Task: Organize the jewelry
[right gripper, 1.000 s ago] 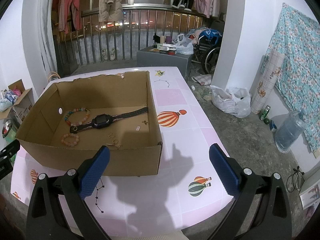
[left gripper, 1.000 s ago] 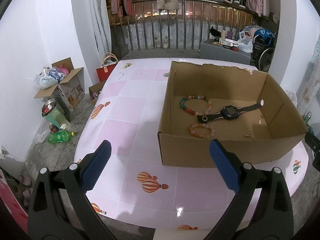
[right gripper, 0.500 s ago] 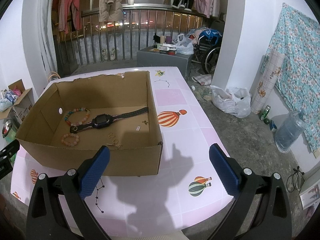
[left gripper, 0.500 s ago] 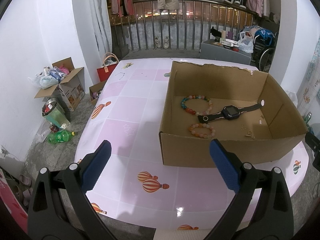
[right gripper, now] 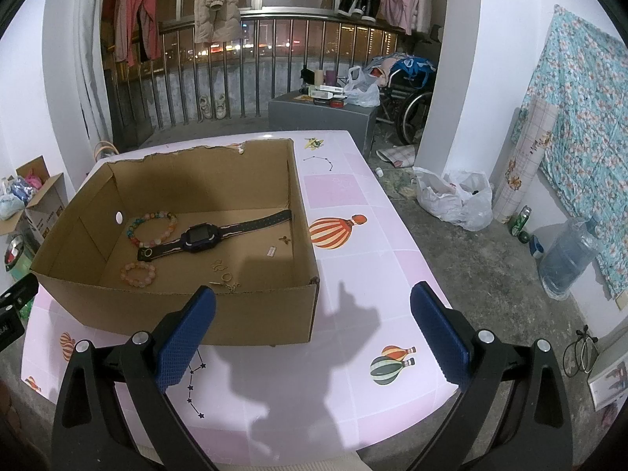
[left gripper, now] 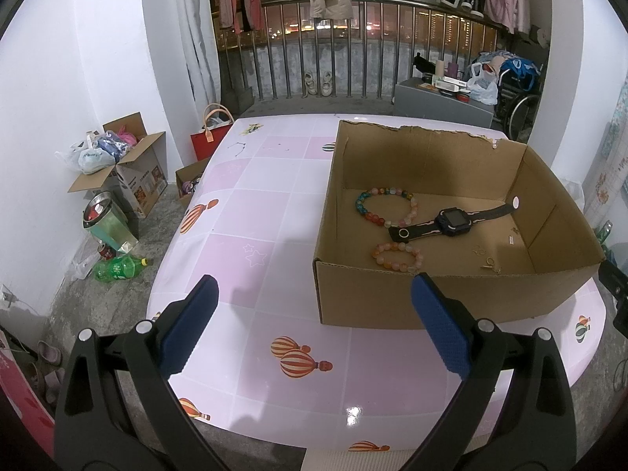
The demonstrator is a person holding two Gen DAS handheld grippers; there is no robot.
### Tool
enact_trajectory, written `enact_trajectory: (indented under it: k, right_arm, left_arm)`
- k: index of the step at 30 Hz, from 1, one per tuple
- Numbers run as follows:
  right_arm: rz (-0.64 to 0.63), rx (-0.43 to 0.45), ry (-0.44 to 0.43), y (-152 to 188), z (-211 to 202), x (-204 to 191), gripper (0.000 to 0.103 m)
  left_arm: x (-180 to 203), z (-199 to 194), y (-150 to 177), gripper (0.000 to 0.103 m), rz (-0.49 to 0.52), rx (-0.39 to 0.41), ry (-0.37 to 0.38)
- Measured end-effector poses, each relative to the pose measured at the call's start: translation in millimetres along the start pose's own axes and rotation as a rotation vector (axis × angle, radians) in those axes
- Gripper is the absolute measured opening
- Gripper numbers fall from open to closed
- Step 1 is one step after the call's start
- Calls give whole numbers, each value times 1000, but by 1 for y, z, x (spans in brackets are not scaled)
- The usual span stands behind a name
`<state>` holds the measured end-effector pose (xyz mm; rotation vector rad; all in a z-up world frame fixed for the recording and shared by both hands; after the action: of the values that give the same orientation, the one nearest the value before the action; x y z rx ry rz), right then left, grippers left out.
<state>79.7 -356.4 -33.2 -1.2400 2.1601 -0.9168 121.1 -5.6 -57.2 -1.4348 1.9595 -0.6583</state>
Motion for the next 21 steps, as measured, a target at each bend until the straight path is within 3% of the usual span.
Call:
enact_trajectory:
  k: [21]
  right_arm:
    - [0,0,0,0,0,-1,97]
  left_arm:
    - [-6,-1,4,95,-10,-18,14]
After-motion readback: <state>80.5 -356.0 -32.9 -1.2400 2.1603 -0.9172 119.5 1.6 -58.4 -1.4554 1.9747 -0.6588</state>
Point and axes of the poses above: each gripper's, at about its wrist camera, not at the fingertips, and z roughly the way its jaws point, x to its right, y to its underside, the point moved 10 cm from there along z, roughly the way its jaws point, and after that the axes turned 11 degrees about z, right-handed, at the moved point
